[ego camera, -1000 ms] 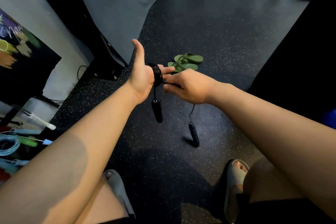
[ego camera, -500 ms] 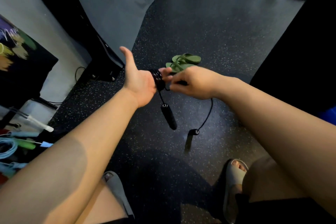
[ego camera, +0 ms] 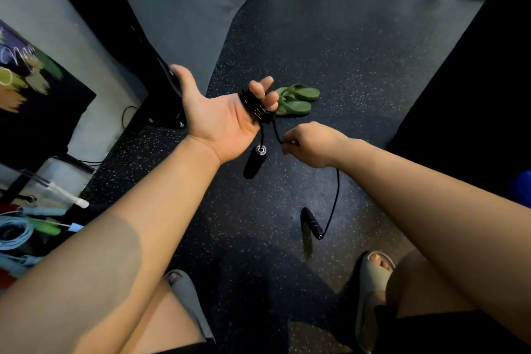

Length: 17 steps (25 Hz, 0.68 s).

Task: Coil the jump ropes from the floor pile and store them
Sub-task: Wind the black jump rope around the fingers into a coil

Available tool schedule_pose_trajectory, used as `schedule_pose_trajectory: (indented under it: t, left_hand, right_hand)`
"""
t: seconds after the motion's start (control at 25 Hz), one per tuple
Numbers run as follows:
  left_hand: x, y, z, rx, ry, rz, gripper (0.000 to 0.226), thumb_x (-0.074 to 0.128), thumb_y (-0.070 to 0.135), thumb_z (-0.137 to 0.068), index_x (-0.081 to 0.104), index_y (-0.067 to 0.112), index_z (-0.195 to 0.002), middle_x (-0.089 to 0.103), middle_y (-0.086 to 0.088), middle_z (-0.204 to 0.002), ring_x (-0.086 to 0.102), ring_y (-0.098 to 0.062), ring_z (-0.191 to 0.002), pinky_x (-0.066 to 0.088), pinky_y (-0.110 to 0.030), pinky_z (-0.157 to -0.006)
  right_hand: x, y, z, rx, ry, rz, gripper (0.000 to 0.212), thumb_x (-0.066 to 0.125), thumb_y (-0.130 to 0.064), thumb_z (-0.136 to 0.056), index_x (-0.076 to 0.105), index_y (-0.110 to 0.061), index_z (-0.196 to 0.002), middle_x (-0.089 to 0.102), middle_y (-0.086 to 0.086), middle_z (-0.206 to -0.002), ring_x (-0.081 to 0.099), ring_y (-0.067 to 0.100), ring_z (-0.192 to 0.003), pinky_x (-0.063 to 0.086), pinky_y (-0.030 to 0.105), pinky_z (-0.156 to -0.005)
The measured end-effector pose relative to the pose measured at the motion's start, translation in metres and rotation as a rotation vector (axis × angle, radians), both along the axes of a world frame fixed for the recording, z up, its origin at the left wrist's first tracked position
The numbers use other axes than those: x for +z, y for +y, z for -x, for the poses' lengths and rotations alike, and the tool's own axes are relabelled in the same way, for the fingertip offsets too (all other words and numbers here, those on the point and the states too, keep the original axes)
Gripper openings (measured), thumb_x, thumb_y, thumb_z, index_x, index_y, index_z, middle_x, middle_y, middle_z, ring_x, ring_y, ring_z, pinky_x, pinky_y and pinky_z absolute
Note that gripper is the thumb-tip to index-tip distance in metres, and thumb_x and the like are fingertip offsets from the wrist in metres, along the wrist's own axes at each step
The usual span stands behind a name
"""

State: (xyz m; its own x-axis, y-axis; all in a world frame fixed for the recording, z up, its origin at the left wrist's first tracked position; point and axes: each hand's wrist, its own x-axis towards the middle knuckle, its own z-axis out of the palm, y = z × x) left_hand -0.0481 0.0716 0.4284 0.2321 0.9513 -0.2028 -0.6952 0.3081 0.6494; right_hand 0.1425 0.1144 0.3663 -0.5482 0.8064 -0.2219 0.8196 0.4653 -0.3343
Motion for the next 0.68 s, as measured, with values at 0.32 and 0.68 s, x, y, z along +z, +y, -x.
schedule_pose_trajectory:
  t: [0.32, 0.68]
  left_hand:
    - [-0.025, 0.008, 0.007, 0.248, 0.368, 0.014, 0.124, -0.002, 0.097, -0.069, 0.048, 0.009, -0.141, 0.070, -0.019, -0.123, 0.068, -0.031, -0.114, 0.024, -0.045, -0.121]
    - [-0.016, -0.013, -0.012, -0.224, 0.754, 0.001, 0.121, -0.028, 0.077, -0.079, 0.072, 0.017, -0.049, 0.067, 0.003, -0.056, 0.058, -0.002, -0.051, -0.015, -0.052, -0.091]
  right_hand:
    - [0.018, -0.022, 0.019, 0.292, 0.200, -0.251, 0.027, 0.050, -0.036, -0.097, 0.057, -0.017, -0.080, 0.060, -0.002, -0.071, 0.055, 0.023, -0.065, 0.043, 0.036, -0.058]
    - [0.041, -0.014, 0.017, 0.417, 0.367, -0.347, 0.021, 0.055, -0.028, -0.096, 0.070, -0.013, -0.097, 0.070, 0.002, -0.090, 0.063, 0.021, -0.083, 0.050, 0.034, -0.072]
